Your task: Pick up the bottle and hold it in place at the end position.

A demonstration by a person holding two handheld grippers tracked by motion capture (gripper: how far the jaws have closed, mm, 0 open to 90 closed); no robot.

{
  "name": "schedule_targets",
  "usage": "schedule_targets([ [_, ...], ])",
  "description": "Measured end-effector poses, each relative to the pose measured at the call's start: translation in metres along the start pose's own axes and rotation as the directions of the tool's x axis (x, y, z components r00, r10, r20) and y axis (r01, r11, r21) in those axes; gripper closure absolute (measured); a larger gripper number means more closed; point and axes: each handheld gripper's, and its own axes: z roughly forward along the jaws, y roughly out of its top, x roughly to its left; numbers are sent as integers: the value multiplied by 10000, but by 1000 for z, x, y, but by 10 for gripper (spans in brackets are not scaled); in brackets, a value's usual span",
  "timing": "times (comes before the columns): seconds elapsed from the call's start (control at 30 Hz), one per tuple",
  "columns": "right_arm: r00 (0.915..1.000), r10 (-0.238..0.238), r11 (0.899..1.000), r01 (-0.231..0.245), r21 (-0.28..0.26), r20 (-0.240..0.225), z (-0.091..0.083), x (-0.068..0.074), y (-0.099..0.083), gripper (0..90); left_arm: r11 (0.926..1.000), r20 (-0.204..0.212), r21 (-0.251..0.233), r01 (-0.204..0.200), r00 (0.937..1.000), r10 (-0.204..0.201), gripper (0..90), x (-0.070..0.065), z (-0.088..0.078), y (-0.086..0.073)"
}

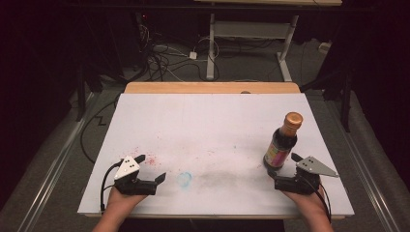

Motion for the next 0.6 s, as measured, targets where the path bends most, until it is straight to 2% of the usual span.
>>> schedule_targets([
  [0.6,10000,-47,9999,48,-156,75,-4,3,1,3,9999,83,-155,27,10000,-26,0,0,-4,2],
])
